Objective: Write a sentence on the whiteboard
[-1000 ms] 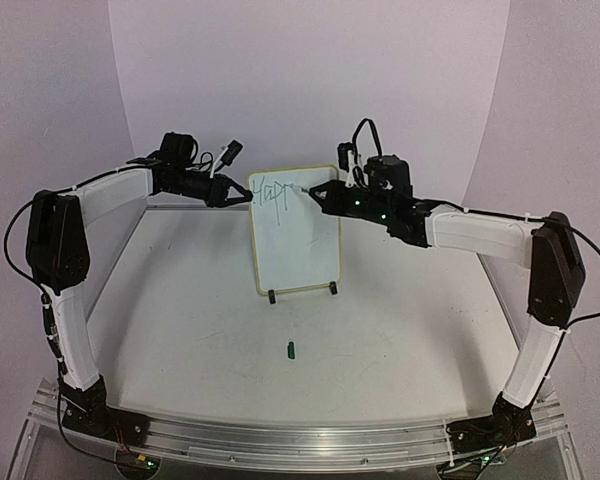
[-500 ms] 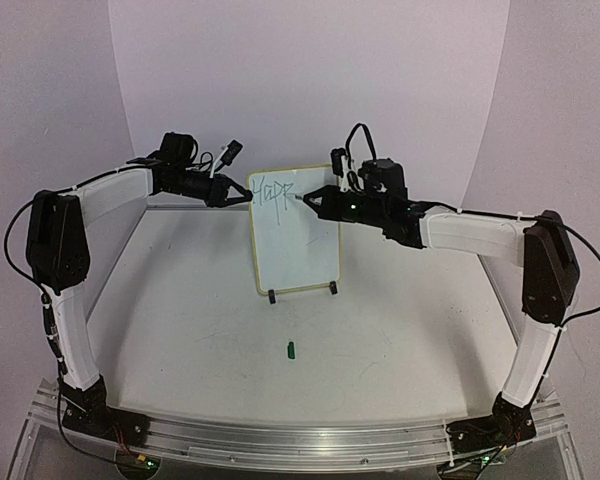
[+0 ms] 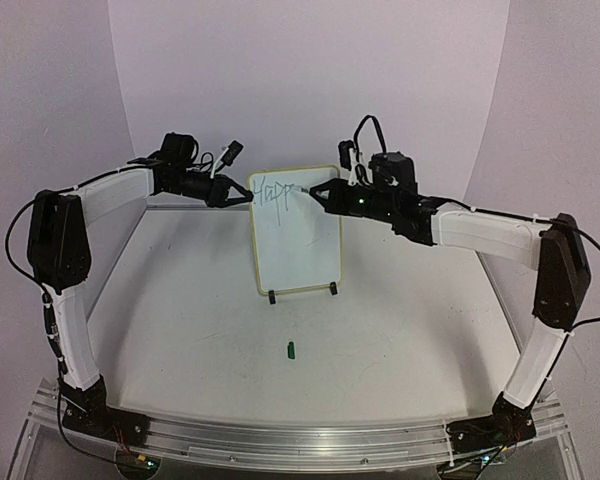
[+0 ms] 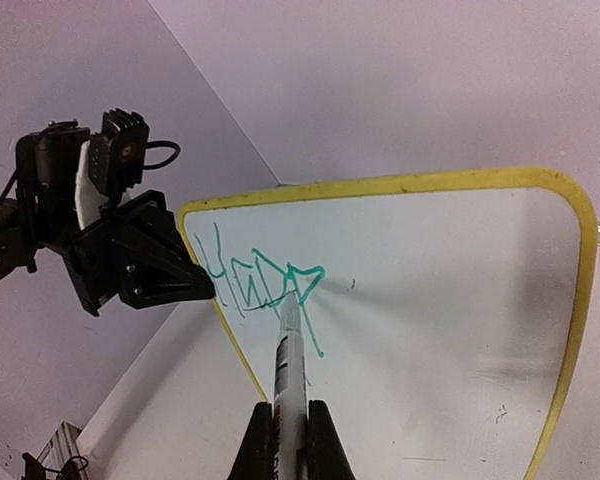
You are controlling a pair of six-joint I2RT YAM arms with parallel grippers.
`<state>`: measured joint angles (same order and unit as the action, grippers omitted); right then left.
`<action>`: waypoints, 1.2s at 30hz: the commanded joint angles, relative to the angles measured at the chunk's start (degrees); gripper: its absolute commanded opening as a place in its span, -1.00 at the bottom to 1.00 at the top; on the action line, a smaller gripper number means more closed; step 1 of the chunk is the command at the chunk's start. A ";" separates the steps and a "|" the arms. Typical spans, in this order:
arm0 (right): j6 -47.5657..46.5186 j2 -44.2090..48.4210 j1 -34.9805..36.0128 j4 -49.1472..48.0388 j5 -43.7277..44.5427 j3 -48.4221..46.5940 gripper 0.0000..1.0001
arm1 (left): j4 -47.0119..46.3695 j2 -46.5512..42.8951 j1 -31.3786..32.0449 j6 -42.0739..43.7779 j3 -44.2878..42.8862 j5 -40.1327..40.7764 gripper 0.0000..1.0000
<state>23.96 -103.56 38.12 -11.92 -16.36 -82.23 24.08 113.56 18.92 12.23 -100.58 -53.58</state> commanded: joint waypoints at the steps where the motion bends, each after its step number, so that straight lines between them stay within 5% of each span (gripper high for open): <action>1: -1.35 5.09 -0.71 -0.34 -0.93 0.57 -1.00 | 2.98 1.53 0.59 1.63 -1.43 1.00 -1.00; 13: -2.00 3.40 -4.41 -0.21 -9.97 1.01 -1.00 | 3.78 1.41 0.61 1.83 -1.60 1.19 -1.00; 36: -1.11 -2.11 -4.57 -0.13 -6.07 -2.77 -1.00 | 5.38 2.18 0.59 2.68 -2.37 1.46 -1.00</action>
<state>22.66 -105.65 33.51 -11.00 -24.74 -83.90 25.64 113.99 18.96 13.47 -101.65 -53.75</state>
